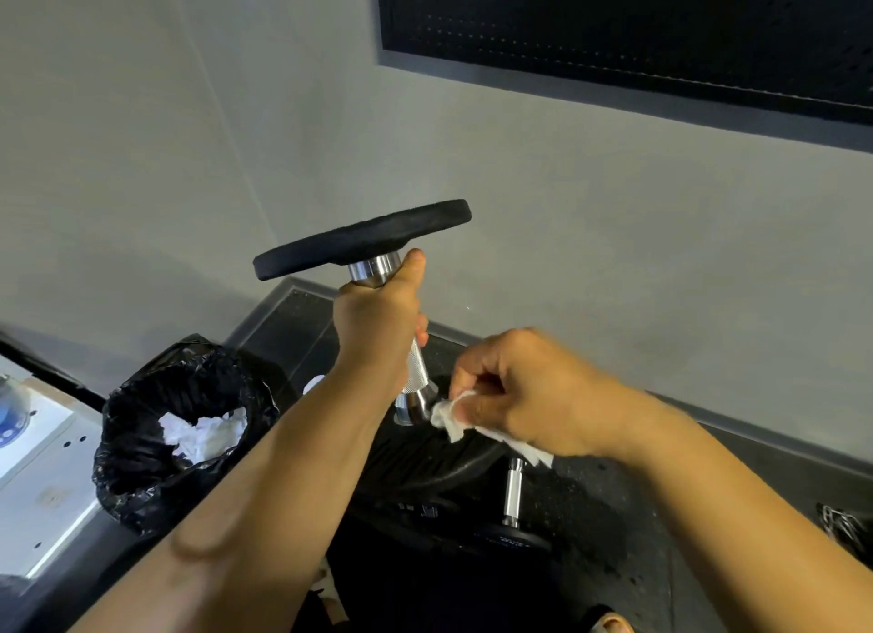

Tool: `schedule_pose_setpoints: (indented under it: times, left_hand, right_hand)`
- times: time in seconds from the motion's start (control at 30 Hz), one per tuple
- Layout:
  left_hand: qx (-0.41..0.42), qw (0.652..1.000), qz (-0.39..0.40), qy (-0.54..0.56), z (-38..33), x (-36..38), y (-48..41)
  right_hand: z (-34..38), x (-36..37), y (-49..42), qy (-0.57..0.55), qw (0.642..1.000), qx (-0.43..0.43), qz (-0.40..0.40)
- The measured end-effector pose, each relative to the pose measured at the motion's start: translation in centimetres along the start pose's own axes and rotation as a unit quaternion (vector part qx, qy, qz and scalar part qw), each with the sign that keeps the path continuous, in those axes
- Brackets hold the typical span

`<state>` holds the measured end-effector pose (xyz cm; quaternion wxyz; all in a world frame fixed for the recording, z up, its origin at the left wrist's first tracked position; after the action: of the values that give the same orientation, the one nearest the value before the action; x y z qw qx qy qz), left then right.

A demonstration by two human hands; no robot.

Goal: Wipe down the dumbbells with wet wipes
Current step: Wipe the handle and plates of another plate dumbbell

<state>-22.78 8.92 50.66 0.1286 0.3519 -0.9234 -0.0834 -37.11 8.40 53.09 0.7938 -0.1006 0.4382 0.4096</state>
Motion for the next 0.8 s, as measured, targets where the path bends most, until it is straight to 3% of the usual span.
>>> schedule_pose_setpoints:
  times: [0.1,0.23,0.5,0.7,0.8]
  left_hand:
    - [-0.027,0.999,0.009,0.019,-0.4,0.1,0.1]
    - [-0.033,0.997,0.062,0.031,-0.5,0.1,0.6]
    - [-0.053,0.99,0.12,0.054,-0.3,-0.2,1.1]
    - [-0.072,0.981,0.165,0.074,-0.5,-0.5,0.4]
    - [-0.097,0.977,0.167,0.087,-0.5,-0.7,-0.2]
  right_hand:
    - [-0.4,0.9,-0.8,0.081,0.997,-0.001,0.009]
    - [-1.9,1.0,-3.7,0.106,0.994,0.023,0.017]
    - [-3.8,2.1,-6.7,0.086,0.992,0.085,0.03]
    - [-5.7,1.9,-5.3,-0.127,0.969,0.191,0.096]
    - [-5.2,1.3,-4.2,-0.196,0.95,0.229,0.078]
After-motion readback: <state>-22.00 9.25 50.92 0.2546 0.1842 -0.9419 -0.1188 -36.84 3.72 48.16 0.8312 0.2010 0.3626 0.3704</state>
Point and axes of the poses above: each hand's wrist, its own y-axis away from the middle knuckle, its own x-axis out of the palm, z = x × y, the point moved 2 cm from there along -y, towards the middle knuckle, and after that the axes turned 1 degree about -z, right-handed, at the moved point
